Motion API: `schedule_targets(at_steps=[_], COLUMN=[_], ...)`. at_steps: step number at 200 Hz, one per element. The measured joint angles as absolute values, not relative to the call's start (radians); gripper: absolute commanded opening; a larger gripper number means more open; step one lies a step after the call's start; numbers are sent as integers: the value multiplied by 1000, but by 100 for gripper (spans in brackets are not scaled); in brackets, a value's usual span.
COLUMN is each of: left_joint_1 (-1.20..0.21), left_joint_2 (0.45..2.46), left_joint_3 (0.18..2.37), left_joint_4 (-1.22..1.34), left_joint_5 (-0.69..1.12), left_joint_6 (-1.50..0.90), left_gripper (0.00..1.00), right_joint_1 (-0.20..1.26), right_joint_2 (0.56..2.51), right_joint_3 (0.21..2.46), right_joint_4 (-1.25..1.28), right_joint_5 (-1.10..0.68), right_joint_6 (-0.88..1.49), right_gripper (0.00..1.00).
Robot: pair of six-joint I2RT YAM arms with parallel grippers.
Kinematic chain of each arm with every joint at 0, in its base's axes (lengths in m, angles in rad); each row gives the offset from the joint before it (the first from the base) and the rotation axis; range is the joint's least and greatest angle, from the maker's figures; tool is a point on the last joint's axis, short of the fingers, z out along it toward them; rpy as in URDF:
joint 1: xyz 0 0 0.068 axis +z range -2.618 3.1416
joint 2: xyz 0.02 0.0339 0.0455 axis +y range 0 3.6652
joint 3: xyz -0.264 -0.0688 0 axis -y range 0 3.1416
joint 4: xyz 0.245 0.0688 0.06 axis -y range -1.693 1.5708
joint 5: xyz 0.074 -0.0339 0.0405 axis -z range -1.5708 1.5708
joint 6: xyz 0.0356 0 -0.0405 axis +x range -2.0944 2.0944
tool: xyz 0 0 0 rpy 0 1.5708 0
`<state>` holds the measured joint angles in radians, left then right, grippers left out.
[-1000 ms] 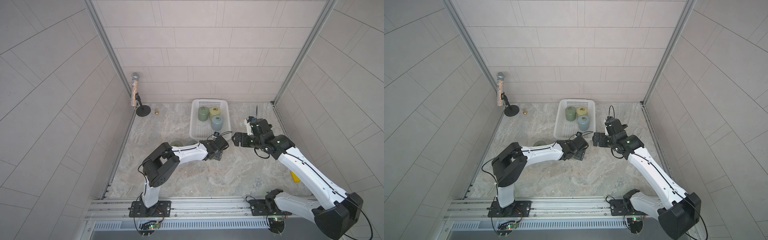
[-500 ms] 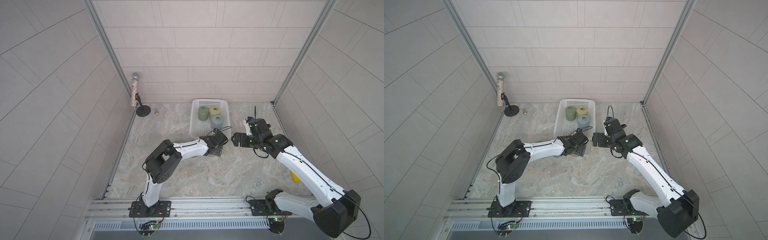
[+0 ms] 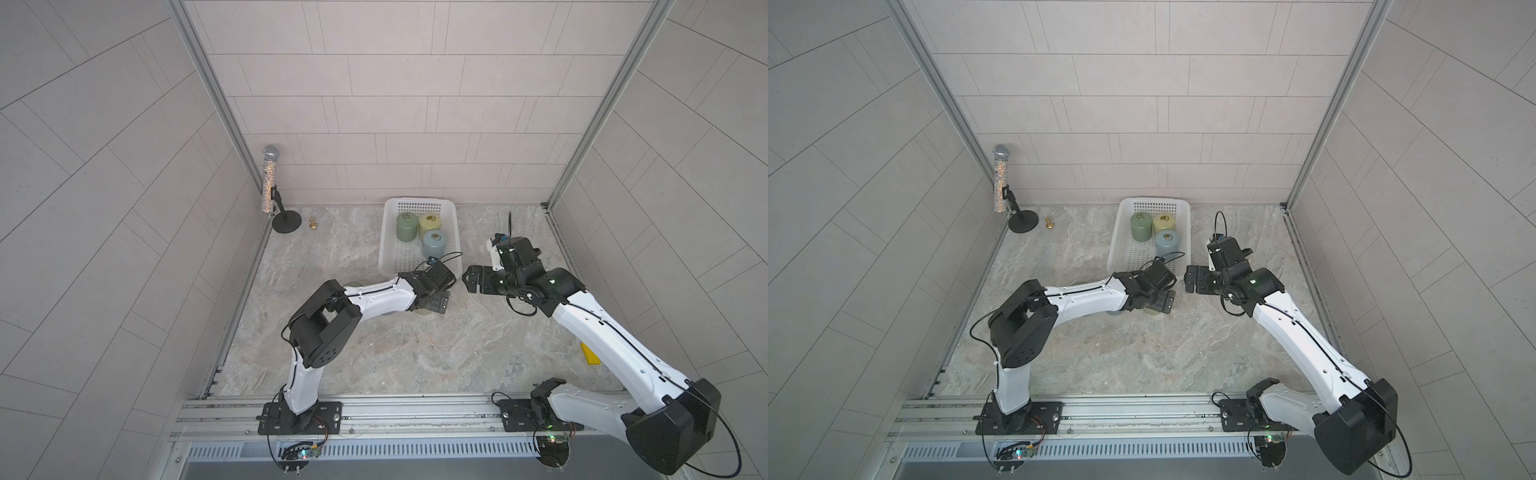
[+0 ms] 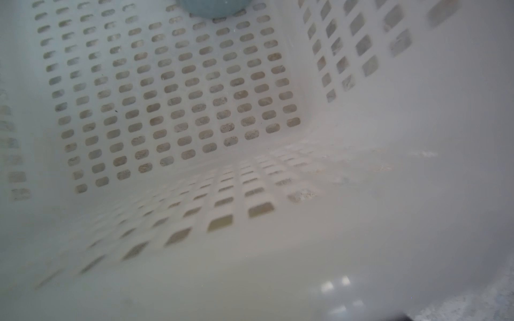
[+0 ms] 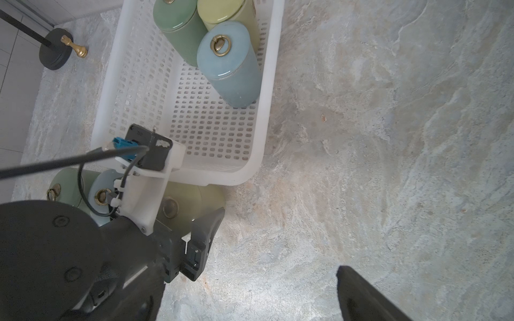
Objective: Take the tea canister out of the basket
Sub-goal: Place the tea canister at the center of the board, then pick up the tea canister from the basket.
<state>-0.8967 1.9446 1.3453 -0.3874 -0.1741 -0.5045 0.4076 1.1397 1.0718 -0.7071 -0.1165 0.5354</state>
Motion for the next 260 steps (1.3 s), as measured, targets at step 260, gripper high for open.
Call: schedule_targets(at_steps=[260], left_joint_1=[-709], left_joint_2=[1462], left_joint_3=[1389], left_joint_4=[-759], left_joint_5=[-215], left_joint_6=[-521], left_gripper=[100], right_joint_1=[492], right_joint_2=[1633], right_joint_3=[1496], right_joint_4=[-691], right_joint_5=[-76], right_joint_6=[503], right_gripper=[100])
